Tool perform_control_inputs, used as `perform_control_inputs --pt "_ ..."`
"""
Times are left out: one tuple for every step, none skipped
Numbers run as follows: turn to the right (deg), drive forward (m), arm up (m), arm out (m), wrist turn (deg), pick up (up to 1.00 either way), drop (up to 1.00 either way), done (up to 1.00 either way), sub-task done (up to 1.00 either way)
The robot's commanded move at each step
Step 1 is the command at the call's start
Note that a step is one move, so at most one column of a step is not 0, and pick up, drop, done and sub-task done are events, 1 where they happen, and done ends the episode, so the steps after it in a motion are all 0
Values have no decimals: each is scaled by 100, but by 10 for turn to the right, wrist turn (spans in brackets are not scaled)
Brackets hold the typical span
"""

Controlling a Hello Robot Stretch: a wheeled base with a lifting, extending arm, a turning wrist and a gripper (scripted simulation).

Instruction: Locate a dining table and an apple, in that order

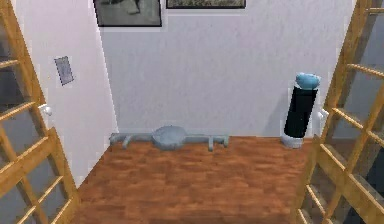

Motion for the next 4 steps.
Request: perform_control_inputs --pt "180 0 0 0 0 0 0 0 0" --pt "0 100 0 0 0 0 0 0 0" --pt "330 0 0 0 0 0 0 0 0" --pt "0 5 0 0 0 0 0 0 0"
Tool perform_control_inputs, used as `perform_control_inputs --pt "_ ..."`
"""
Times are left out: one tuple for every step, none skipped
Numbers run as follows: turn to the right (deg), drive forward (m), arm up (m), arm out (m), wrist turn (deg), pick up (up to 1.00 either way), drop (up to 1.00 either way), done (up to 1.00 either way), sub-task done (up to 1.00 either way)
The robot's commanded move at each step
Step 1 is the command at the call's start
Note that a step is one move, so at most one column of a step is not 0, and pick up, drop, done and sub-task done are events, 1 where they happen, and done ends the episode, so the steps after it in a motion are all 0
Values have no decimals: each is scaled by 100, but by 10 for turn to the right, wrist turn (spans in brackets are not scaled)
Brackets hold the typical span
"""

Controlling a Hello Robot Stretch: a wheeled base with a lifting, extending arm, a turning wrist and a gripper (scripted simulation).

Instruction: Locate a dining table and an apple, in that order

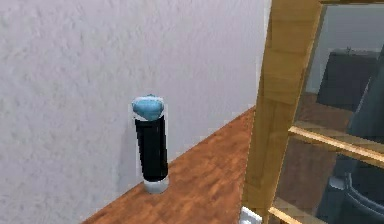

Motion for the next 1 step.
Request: perform_control_inputs --pt "-300 0 0 0 0 0 0 0 0"
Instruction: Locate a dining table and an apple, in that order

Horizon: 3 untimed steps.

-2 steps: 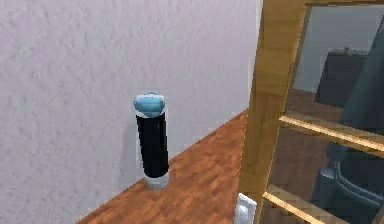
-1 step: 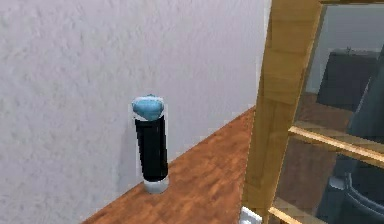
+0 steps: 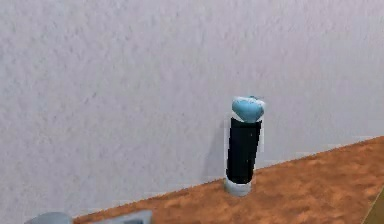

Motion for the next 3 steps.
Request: perform_control_inputs --pt "0 50 0 0 0 0 0 0 0" --pt "450 0 0 0 0 0 0 0 0" --pt "210 0 0 0 0 0 0 0 0"
